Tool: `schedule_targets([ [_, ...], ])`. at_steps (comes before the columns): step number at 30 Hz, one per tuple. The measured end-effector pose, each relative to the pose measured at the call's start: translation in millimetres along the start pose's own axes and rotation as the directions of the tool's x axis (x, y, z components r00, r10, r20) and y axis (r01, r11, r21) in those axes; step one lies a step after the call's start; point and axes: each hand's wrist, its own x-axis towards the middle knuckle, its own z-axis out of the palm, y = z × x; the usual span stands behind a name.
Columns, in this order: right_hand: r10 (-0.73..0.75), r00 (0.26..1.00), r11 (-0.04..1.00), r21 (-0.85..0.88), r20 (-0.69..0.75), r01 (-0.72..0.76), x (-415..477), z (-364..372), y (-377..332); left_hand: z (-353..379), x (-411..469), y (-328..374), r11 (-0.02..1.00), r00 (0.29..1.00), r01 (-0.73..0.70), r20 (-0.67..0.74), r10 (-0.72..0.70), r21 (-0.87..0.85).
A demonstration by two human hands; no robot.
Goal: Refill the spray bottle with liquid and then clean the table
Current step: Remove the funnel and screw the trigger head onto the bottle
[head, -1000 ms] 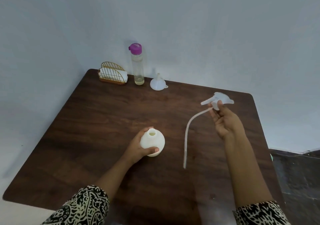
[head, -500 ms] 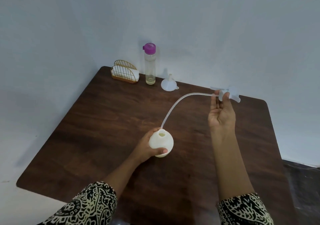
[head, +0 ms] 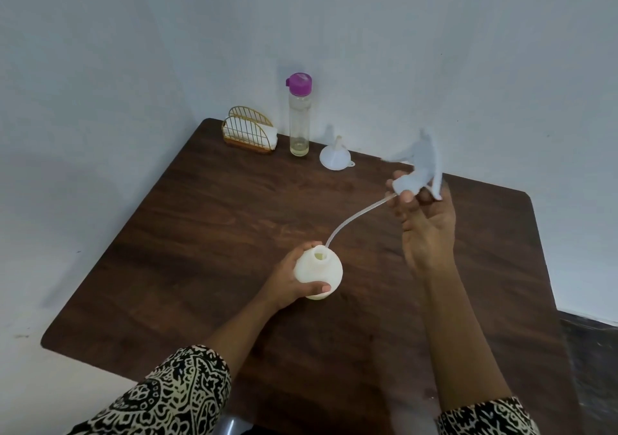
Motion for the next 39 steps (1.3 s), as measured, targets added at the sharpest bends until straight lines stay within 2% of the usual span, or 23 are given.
schedule_targets([
  [3, 0.059, 0.975, 0.971, -0.239, 0.215, -0.006, -13.1, 4.5, -2.1, -0.3, -0.6, 0.1, 1.0, 1.0, -0.001, 0.005, 0.001, -0.005],
  [6, 0.171, 0.91, 0.892, -0.451, 0.378, 0.02, -21.9, 4.2, 3.2, 0.2, -1.1, 0.8, 1.0, 1.0, -0.003, 0.004, 0.003, 0.005],
  [10, 0.299, 0.84, 0.804, -0.593, 0.452, 0.033, -21.8, 1.0, 12.4, 0.5, -0.5, 2.4, 1.0, 1.0, -0.003, 0.017, 0.003, 0.012],
  [13, 0.307, 0.781, 0.705, -0.681, 0.544, 0.197, -16.9, 1.6, 21.9, 0.1, -0.7, 2.7, 1.0, 1.0, 0.005, 0.013, -0.005, 0.003],
  [15, 0.316, 0.755, 0.665, -0.702, 0.574, 0.254, -16.2, 3.7, 30.6, -0.3, -0.6, 1.0, 1.0, 1.0, 0.015, 0.011, -0.015, 0.009],
  [20, 0.37, 0.743, 0.633, -0.737, 0.557, 0.238, -17.5, 3.0, 51.2, -0.1, 1.4, -5.0, 0.999, 0.998, 0.051, 0.027, -0.051, 0.017],
  [25, 0.372, 0.746, 0.642, -0.733, 0.553, 0.223, -19.2, 0.7, 57.8, 0.4, 1.7, -9.7, 0.998, 0.998, 0.062, 0.018, -0.062, 0.011],
  [29, 0.432, 0.727, 0.577, -0.783, 0.534, 0.232, -13.9, -5.5, 58.7, 0.1, 2.2, -7.5, 0.999, 0.999, 0.051, 0.02, -0.051, 0.019],
  [32, 0.411, 0.725, 0.55, -0.785, 0.553, 0.286, -14.1, -6.6, 59.3, 0.5, 1.7, -6.7, 0.998, 0.999, 0.053, 0.012, -0.053, 0.019],
  [34, 0.378, 0.754, 0.562, -0.78, 0.537, 0.274, -17.5, -5.4, 58.7, 1.0, 1.8, -7.4, 0.999, 0.999, 0.05, 0.007, -0.05, 0.015],
  [36, 0.323, 0.823, 0.564, -0.794, 0.467, 0.229, -24.2, -1.5, 62.2, 1.2, 1.9, -8.4, 0.999, 0.999, 0.035, 0.003, -0.035, -0.019],
  [39, 0.204, 0.953, 0.524, -0.847, 0.225, 0.088, -45.4, 11.7, 73.0, 3.0, 0.5, -8.7, 0.999, 0.999, 0.016, -0.027, -0.017, -0.051],
])
